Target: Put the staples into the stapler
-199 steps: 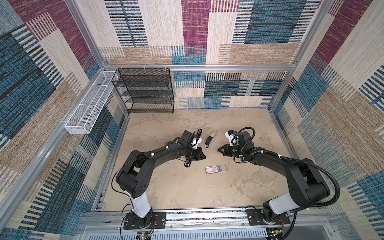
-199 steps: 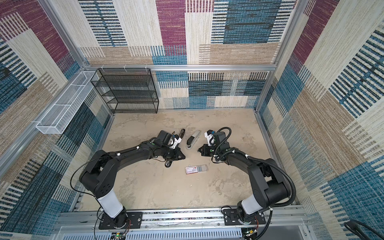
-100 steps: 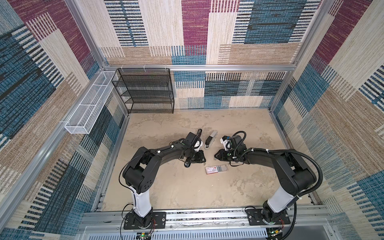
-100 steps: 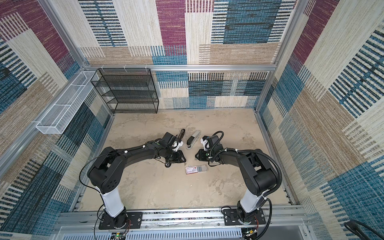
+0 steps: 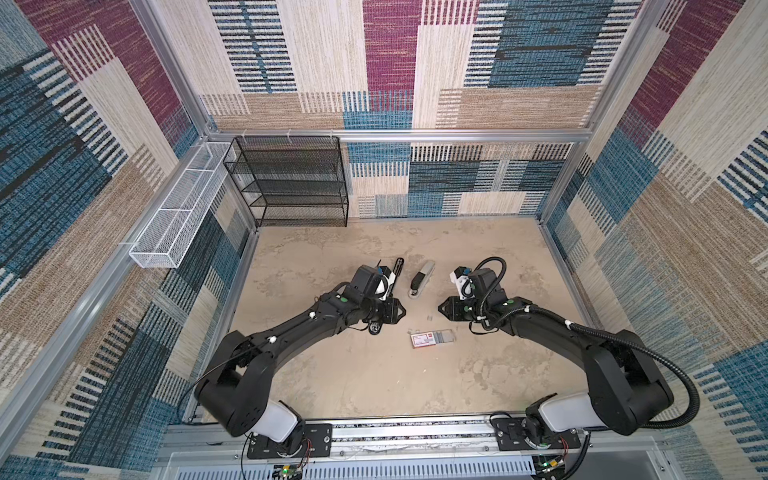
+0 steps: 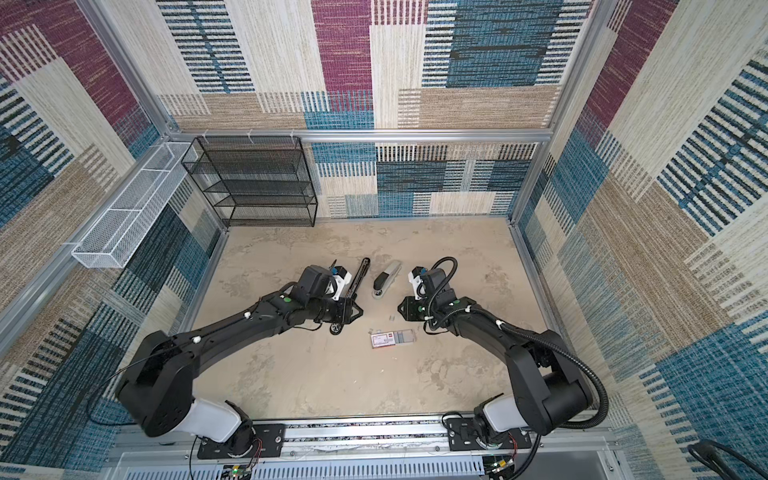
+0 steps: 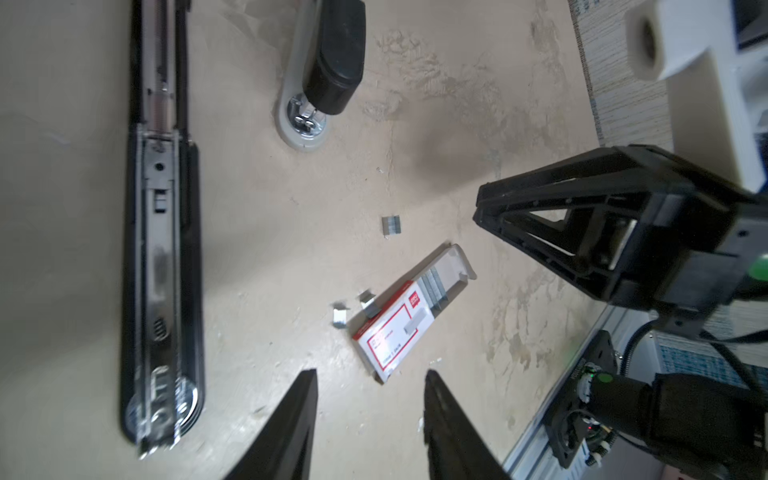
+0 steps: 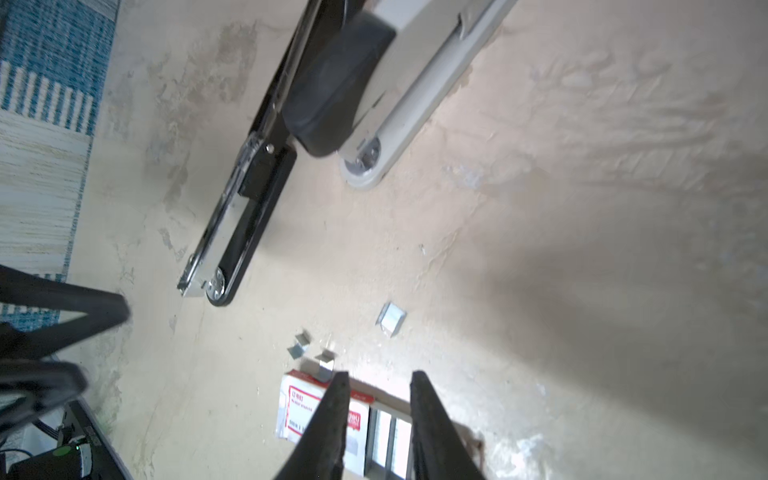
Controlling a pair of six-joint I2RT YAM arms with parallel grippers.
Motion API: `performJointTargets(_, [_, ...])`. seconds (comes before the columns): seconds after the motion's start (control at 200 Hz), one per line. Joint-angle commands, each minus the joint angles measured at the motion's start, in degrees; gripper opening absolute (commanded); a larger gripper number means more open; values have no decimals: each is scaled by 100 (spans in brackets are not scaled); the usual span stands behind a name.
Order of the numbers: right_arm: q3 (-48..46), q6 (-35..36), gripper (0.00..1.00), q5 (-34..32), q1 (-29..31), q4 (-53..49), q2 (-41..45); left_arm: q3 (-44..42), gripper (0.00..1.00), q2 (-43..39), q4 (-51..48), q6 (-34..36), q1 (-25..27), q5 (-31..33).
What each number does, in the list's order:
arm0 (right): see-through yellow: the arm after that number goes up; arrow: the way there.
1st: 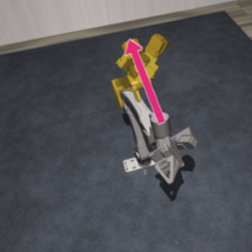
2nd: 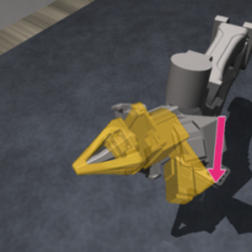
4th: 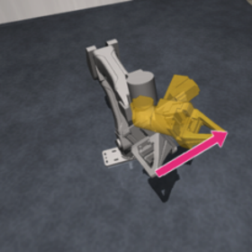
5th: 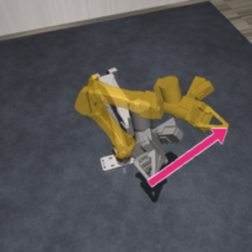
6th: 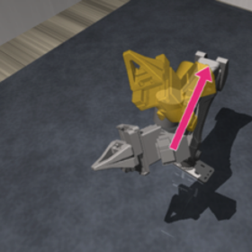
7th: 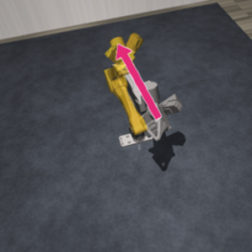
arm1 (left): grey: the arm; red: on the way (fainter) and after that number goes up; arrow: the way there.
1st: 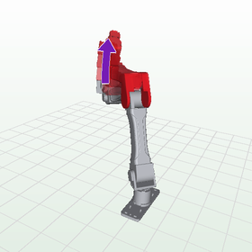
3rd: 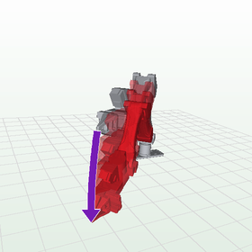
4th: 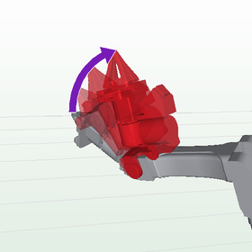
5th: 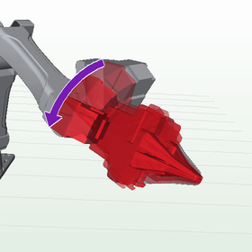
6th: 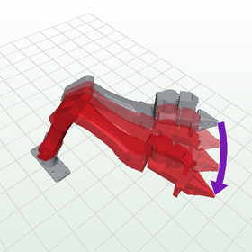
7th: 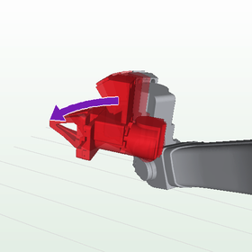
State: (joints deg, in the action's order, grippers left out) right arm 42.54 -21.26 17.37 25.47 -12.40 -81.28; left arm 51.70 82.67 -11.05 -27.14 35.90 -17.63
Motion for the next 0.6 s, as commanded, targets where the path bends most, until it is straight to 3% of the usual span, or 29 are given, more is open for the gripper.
performJointTargets(0.0, [-117, 37, 28, -444, 229, -589, 72, -762, 45, -674, 1397, -277, -4, 495])
performJointTargets(0.125, [-289, -96, 24, -592, 384, -597, 56, -1603, 47, -1216, 2423, -560, -9, 603])
performJointTargets(0.596, [-291, -142, 23, -849, 678, -795, -153, -1496, 45, -841, 2323, -819, -13, 119])
